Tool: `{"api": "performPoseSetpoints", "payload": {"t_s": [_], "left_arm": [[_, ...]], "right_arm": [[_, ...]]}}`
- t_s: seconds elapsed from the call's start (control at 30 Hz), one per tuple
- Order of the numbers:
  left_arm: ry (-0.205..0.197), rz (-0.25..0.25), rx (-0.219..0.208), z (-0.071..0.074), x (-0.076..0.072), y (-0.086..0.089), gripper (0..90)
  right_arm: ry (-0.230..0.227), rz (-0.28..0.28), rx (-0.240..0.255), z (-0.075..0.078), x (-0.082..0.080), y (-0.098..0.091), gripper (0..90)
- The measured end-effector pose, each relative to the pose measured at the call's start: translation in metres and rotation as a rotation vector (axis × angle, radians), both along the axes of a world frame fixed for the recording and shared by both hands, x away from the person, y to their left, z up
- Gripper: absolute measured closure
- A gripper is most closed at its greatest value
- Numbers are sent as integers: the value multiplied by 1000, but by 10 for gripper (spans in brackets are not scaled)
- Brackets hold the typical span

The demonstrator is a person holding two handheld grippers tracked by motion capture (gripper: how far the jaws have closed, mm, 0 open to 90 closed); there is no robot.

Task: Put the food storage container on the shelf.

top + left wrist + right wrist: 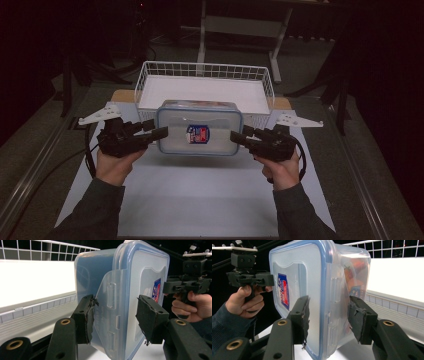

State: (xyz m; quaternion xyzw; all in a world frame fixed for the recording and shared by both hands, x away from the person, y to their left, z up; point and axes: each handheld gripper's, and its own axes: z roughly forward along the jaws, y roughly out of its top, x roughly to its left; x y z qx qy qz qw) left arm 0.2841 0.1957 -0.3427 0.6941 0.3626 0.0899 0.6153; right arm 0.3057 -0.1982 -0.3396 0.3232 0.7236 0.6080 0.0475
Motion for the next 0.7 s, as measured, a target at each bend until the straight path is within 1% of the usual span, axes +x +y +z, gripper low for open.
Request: {"api": "performPoseSetpoints", "payload": {"t_s": [0.07,0.4,0.47,0.7], "left_arm": [[-2,0,-2,1,1,0,490],[-29,5,-10,12,14,-1,490],[-32,3,-9,12,15,-1,490],[-53,9,-2,20,29,-1,490]], "right_arm": [[-5,2,0,1,1,0,527],[-37,-6,5,16,14,0,527],[-36,-8,5,17,15,-1,527],[-45,-17,34,19,28,-1,527]]}}
